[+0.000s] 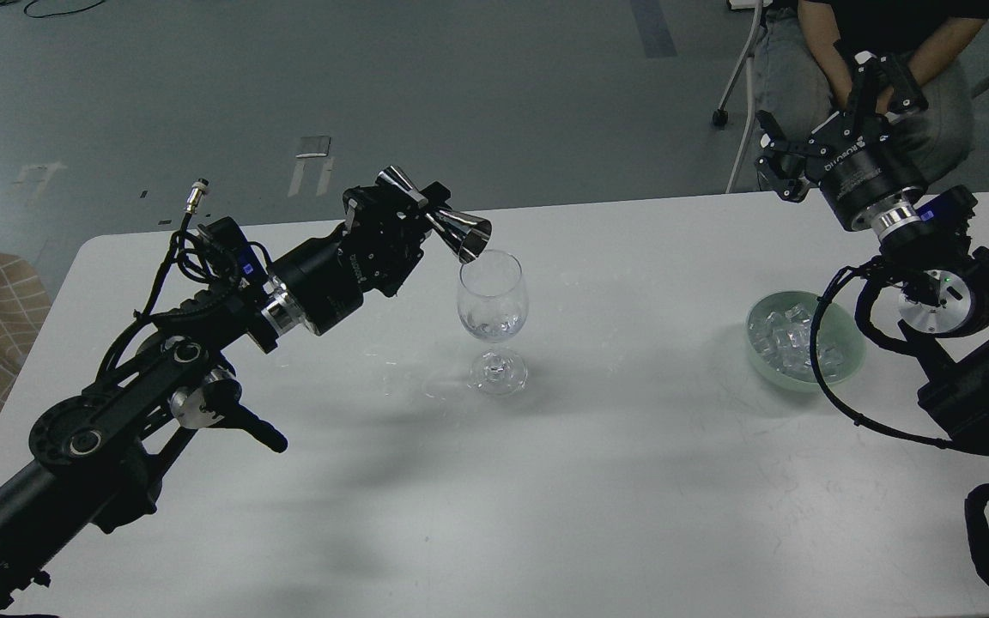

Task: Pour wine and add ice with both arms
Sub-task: 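Turn the jigger upright and move it back toward the table edge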

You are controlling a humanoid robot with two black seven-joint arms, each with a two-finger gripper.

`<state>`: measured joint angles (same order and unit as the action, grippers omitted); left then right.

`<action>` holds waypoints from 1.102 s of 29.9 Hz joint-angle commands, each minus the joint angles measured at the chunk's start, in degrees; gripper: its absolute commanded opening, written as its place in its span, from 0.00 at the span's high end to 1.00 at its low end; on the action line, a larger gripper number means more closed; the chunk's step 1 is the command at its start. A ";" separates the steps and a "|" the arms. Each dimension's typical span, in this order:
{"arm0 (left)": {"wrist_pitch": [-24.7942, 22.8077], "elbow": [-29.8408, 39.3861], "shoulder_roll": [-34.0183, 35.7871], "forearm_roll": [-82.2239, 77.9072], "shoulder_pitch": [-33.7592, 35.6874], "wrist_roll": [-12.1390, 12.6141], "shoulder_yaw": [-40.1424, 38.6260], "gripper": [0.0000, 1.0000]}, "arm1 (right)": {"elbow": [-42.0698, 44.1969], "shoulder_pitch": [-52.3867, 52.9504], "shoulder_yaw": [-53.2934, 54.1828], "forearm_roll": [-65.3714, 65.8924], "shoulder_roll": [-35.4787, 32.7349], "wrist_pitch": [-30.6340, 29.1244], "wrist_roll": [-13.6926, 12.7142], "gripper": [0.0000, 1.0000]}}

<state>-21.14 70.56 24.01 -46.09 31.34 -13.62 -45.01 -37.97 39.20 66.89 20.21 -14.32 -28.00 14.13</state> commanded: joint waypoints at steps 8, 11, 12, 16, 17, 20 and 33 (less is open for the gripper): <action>-0.21 0.01 0.77 19.88 -0.93 7.99 -2.71 1.00 | 0.00 -0.26 0.00 -0.09 -0.09 0.00 -0.06 0.00; 0.05 0.01 1.91 24.27 -2.42 10.44 -3.24 1.00 | 0.00 -0.35 0.00 -0.09 0.00 0.00 -0.06 0.00; 0.05 0.19 2.09 26.99 -3.21 11.32 -3.42 1.00 | 0.00 -0.35 0.00 -0.09 0.00 0.00 -0.06 0.00; 0.40 2.03 3.23 34.21 -4.62 12.91 -3.42 1.00 | 0.00 -0.35 0.00 -0.09 0.00 0.00 -0.15 0.00; 0.75 2.64 3.93 36.49 -5.58 13.87 -3.42 1.00 | 0.00 -0.44 -0.09 0.00 0.00 0.00 -0.15 0.00; 1.72 4.92 5.16 43.07 -7.95 15.46 -3.51 1.00 | 0.00 -0.53 -0.09 0.00 -0.01 0.00 -0.15 0.00; 7.87 7.39 6.31 61.91 -17.62 20.38 -14.31 1.00 | 0.09 -0.53 -0.18 0.09 0.26 0.00 -0.94 0.00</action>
<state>-14.74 78.03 30.49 13.24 15.98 6.29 -56.52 -37.91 38.67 66.70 20.23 -14.11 -28.00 13.33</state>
